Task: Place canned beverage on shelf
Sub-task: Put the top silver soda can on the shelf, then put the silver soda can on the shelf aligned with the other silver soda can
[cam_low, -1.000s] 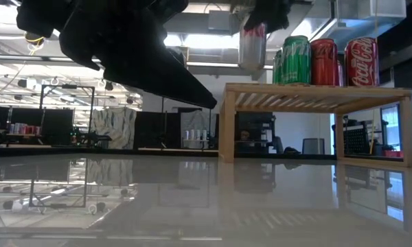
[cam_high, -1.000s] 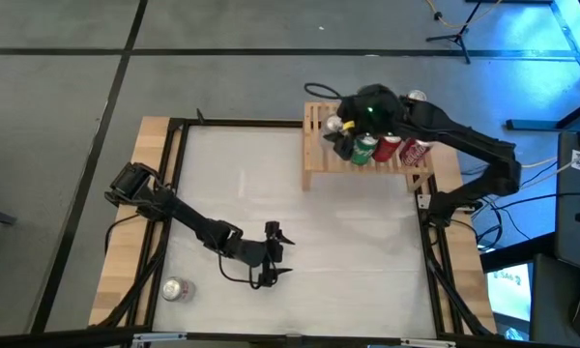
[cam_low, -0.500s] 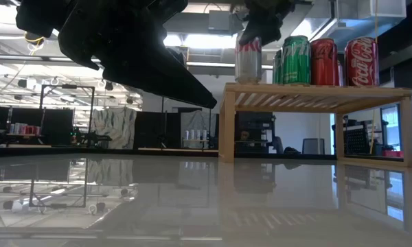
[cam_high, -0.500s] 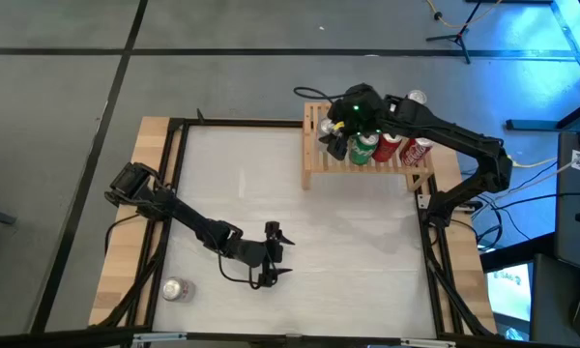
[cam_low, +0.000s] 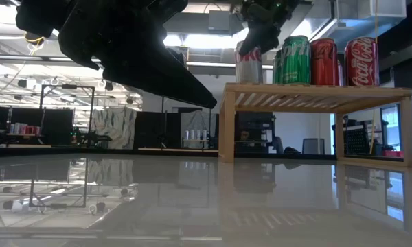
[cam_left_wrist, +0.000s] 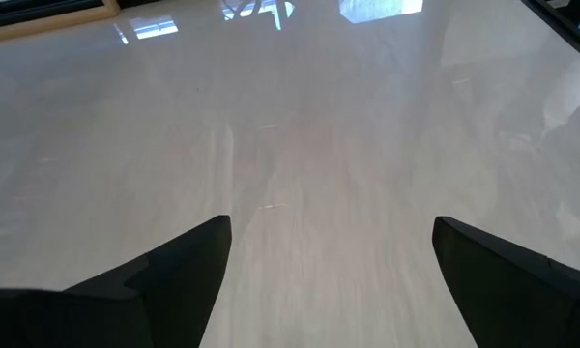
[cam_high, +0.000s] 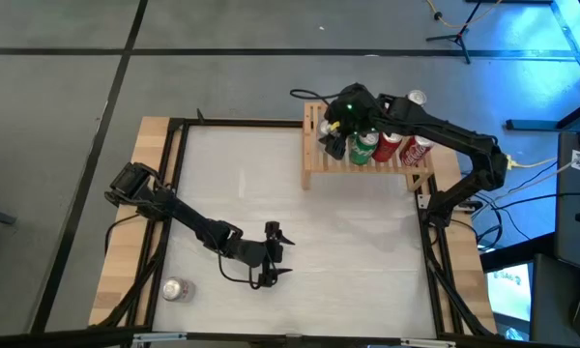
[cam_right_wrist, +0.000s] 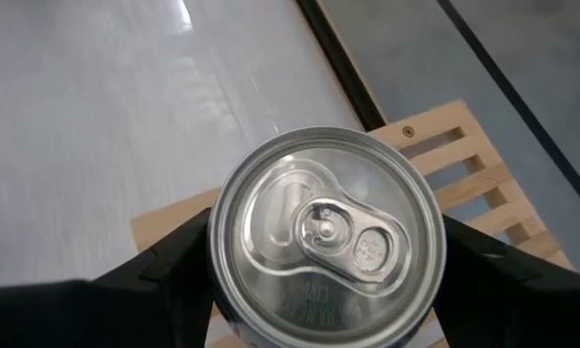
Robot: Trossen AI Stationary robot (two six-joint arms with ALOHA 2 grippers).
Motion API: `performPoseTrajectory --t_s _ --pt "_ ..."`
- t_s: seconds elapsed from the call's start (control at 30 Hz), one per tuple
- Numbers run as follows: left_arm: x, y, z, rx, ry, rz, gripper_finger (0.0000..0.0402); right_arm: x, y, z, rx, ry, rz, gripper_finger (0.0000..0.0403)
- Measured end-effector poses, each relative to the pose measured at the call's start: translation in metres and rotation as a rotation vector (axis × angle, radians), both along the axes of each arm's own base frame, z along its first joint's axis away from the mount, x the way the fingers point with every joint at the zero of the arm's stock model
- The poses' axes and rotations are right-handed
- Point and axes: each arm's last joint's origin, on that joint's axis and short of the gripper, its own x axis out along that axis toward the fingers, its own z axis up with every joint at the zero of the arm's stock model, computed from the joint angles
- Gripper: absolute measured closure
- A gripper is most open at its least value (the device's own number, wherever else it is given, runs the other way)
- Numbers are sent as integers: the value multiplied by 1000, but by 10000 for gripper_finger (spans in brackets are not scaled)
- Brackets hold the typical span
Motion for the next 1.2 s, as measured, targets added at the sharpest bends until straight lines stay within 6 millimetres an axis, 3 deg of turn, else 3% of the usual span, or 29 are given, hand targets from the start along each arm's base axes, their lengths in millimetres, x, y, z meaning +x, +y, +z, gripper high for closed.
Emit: performPoseTrajectory --t_s 0.07,0.2,0.27,0.53,0.73,0.87,0.97,1.07,1.2 --pt "0 0 0 0 0 0 53 0 1 0 -6 3 8 115" --pt "0 0 0 0 0 0 53 0 1 0 -12 11 10 37" --pt "0 0 0 0 0 0 53 -1 0 1 -26 14 -2 19" --pt "0 0 0 7 0 -4 53 -15 6 17 -77 -20 2 81" --pt "0 0 0 -2 -2 1 53 -31 24 53 -64 -68 45 100" --pt "2 -1 4 -23 -37 2 53 -31 53 71 -35 -102 117 100" --pt "3 -2 5 -30 -46 -22 53 -29 82 73 -5 -97 203 100" --pt "3 -3 13 -19 -4 -18 53 -22 115 65 28 -79 304 101" --pt "0 -9 48 -17 72 -4 53 -16 159 42 27 -24 418 100"
